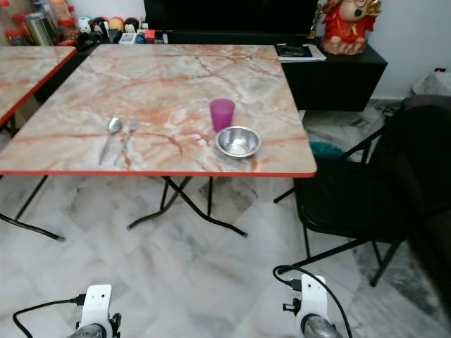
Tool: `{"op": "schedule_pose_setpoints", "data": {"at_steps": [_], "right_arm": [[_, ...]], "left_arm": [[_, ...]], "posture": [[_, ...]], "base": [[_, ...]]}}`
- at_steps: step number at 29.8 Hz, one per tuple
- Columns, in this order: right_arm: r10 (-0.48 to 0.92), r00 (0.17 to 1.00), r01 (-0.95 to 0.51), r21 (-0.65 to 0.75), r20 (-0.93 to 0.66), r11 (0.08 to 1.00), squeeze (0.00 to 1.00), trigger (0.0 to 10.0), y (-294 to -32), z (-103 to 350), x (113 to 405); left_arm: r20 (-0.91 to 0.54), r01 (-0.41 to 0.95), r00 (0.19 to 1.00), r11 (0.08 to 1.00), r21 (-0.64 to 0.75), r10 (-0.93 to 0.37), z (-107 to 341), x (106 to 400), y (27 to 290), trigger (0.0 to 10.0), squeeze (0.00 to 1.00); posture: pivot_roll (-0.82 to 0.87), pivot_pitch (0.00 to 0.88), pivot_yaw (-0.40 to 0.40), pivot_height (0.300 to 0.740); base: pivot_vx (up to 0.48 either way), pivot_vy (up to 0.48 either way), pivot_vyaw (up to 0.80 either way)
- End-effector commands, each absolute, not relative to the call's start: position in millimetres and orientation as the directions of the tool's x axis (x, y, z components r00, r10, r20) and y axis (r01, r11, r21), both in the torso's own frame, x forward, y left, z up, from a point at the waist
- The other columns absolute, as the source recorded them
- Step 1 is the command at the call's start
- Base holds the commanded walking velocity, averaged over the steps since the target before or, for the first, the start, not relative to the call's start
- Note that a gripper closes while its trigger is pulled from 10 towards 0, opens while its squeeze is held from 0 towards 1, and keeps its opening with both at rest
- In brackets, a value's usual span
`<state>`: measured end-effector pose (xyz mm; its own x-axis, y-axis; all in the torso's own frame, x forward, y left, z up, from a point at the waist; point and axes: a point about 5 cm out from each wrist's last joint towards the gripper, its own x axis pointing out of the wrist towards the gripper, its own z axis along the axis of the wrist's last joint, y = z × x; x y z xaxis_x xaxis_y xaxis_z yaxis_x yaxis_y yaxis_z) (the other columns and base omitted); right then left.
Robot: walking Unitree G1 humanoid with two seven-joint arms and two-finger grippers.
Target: Setting the table
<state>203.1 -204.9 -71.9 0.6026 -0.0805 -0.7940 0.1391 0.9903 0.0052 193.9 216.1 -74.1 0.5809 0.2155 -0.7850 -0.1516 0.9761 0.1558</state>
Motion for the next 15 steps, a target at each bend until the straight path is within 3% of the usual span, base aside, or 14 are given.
{"op": "schedule_pose_setpoints", "data": {"at_steps": [1, 3, 15], "right_arm": [[-0.085, 0.598, 0.142, 0.0, -0.797, 0.99, 0.0, 10.0, -206, -72, 202], [-0.085, 0.598, 0.143, 0.001, -0.797, 0.99, 0.0, 10.0, -206, -72, 202], [-0.087, 0.6, 0.151, 0.006, -0.795, 0.989, 0.0, 10.0, -206, -73, 201]], "left_arm": [[-0.786, -0.15, 0.579, 0.976, 0.16, 0.217, -74, 195, 215, 10.0, 0.0], [-0.785, -0.149, 0.581, 0.976, 0.16, 0.217, -74, 195, 215, 10.0, 0.0], [-0.741, -0.188, 0.641, 0.977, 0.098, 0.198, -65, 211, 212, 10.0, 0.0]], "posture": [[0.02, 0.092, -0.021, 0.736], [0.02, 0.095, -0.021, 0.736], [0.02, 0.096, -0.02, 0.736]], "base": [[0.0, -0.42, 0.0], [0.124, -0.412, 0.0], [0.0, 0.0, 0.0]]}}
